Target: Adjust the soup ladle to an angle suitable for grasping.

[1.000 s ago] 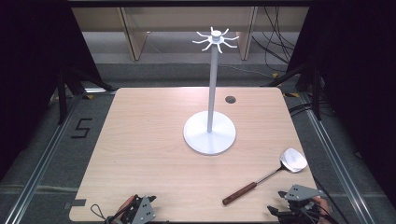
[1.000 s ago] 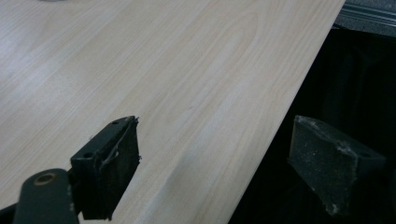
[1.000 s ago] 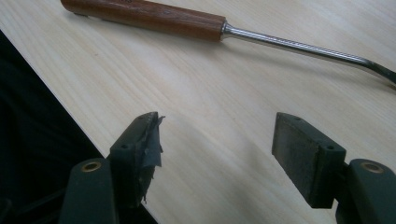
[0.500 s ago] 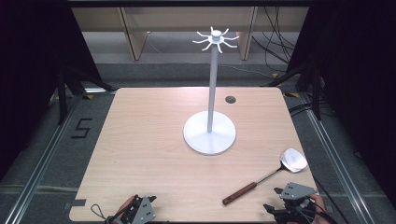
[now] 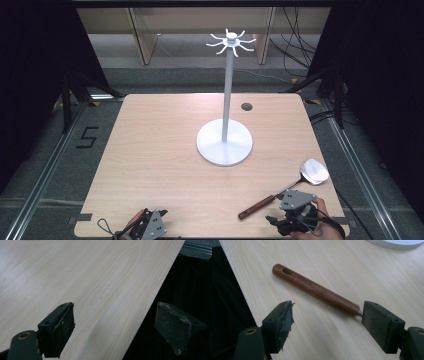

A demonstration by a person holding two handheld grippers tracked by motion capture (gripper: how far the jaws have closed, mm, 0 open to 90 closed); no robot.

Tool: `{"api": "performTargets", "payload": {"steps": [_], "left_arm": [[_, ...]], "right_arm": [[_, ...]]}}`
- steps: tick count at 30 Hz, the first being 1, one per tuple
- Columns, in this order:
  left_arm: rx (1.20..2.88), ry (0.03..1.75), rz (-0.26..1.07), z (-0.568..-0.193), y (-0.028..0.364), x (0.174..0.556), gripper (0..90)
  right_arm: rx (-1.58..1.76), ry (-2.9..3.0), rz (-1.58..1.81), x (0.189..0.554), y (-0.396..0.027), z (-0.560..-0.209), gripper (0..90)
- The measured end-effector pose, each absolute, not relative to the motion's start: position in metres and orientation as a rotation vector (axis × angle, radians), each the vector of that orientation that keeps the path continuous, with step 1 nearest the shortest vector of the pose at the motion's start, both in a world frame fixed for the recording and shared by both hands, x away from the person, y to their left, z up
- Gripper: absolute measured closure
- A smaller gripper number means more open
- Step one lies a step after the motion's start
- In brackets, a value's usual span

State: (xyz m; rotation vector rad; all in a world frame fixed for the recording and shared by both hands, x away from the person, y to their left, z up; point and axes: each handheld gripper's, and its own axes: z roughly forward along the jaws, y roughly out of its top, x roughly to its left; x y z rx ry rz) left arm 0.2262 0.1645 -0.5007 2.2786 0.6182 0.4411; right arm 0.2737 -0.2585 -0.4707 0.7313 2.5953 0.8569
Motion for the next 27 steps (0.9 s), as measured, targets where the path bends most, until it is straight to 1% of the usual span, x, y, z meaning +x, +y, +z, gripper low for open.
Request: {"api": "performTargets", "payload": {"steps": [5,7,8,11,12,15,18,19,24,25,27], "left_arm": [[2.287,0.615,0.455,-0.501,0.165,0.226,15.3],[2.273,0.613,0.436,-0.501,0.164,0.226,15.3],[2.272,0.615,0.434,-0.501,0.164,0.226,15.3],[2.286,0.615,0.456,-0.501,0.165,0.227,15.3],[2.273,0.613,0.433,-0.501,0.164,0.226,15.3],[2.289,0.61,0.45,-0.5,0.165,0.227,15.3],[2.272,0.613,0.435,-0.501,0.164,0.226,15.3],[2.272,0.614,0.435,-0.501,0.165,0.226,15.3],[2.296,0.606,0.464,-0.5,0.165,0.226,15.3],[2.285,0.607,0.443,-0.501,0.165,0.226,15.3],[2.286,0.614,0.454,-0.501,0.165,0.227,15.3]], "right_arm": [[0.665,2.619,0.826,0.284,-0.241,-0.473,25.8],[0.62,2.633,0.82,0.286,-0.239,-0.474,26.3],[0.606,2.647,0.8,0.289,-0.233,-0.474,28.8],[0.564,2.689,0.76,0.294,-0.228,-0.473,29.0],[0.528,2.706,0.715,0.298,-0.225,-0.473,30.7],[0.505,2.749,0.69,0.305,-0.221,-0.474,32.3],[0.519,2.786,0.665,0.309,-0.218,-0.475,34.3],[0.47,2.807,0.651,0.312,-0.217,-0.476,35.0],[0.427,2.866,0.587,0.315,-0.212,-0.479,39.3],[0.429,2.873,0.576,0.316,-0.211,-0.48,39.4],[0.421,2.886,0.564,0.319,-0.21,-0.482,39.7]]}}
